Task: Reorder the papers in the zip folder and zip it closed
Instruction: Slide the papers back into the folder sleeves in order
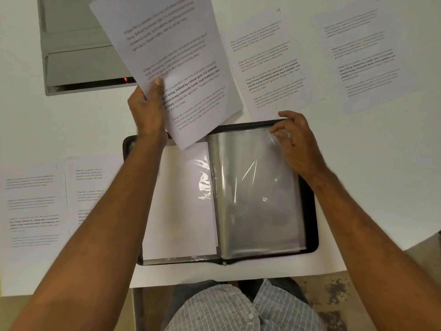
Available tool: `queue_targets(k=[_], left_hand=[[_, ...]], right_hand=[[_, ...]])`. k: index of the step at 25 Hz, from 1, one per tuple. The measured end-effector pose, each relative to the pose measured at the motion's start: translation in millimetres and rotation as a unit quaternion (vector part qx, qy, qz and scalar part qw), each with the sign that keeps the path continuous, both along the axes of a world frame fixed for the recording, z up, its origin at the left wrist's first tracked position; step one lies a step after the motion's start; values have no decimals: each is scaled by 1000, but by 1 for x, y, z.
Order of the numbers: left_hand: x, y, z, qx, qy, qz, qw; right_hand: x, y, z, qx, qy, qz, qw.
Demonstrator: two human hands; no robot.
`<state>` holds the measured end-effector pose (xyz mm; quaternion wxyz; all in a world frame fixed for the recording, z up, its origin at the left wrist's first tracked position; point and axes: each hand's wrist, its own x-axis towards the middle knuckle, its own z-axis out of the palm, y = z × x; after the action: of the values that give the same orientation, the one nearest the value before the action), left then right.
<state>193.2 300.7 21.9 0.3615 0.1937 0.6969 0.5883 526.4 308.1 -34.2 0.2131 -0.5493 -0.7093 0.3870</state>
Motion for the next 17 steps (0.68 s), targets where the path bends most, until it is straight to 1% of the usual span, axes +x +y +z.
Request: queue_targets(k=[3, 8, 12, 17], left_hand=[[7, 6, 1, 8, -20, -31, 999], [9, 13, -2, 10, -63, -95, 993], [7, 23, -10, -5, -54, -137, 989], [5, 45, -16, 0, -44, -175, 984]], right_hand=[[-1, 5, 3, -15, 13, 6, 1000], [-3, 13, 17, -74, 33, -7, 997], [0, 15, 14, -98, 21, -16, 995], [2, 15, 15, -102, 40, -12, 994]])
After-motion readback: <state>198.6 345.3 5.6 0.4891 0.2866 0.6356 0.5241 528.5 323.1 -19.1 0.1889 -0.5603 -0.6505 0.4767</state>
